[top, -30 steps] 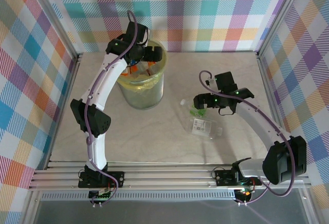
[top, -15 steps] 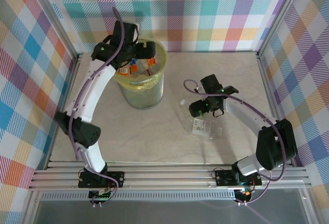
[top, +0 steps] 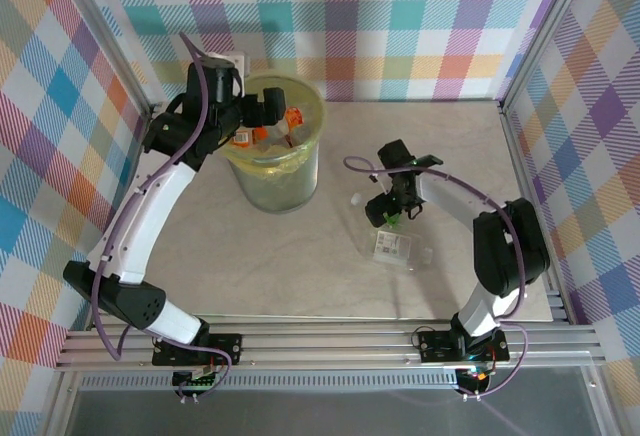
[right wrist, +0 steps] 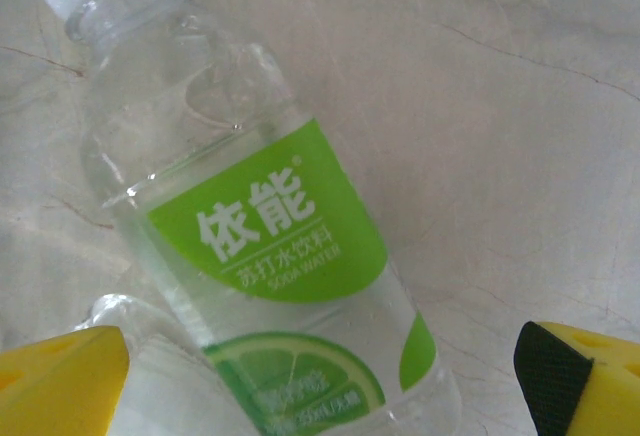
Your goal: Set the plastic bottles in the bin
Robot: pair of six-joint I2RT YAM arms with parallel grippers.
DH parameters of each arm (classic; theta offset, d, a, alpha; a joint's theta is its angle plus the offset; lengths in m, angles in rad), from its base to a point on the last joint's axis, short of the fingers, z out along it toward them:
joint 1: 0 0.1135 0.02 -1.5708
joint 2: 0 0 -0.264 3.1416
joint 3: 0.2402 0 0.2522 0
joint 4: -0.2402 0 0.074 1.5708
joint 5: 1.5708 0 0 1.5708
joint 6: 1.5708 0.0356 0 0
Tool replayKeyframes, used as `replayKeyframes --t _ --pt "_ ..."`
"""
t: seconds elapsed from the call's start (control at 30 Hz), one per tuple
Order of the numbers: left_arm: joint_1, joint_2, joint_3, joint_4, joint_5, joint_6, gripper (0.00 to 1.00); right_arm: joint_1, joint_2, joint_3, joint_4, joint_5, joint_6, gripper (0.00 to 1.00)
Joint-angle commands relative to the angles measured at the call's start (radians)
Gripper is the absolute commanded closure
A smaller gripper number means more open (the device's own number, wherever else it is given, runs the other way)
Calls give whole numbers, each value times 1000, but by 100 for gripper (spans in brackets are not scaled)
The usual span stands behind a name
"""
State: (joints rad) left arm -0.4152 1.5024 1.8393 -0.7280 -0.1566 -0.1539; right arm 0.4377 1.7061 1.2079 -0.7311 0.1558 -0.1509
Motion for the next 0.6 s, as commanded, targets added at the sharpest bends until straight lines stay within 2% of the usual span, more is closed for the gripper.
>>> replayKeyframes --t 0.0,0.37,0.47,0.57 --pt "15 -40 -20 37 -32 -16 0 -26 34 38 -9 -20 -18 0" --pt "15 -48 -31 40 -14 -35 0 -135 111 81 26 -98 38 12" --pt "15 -47 -28 36 -14 -36 0 -134 125 81 29 -140 25 11" --pt "15 -43 -25 33 -8 -40 0 -135 136 82 21 -174 21 5"
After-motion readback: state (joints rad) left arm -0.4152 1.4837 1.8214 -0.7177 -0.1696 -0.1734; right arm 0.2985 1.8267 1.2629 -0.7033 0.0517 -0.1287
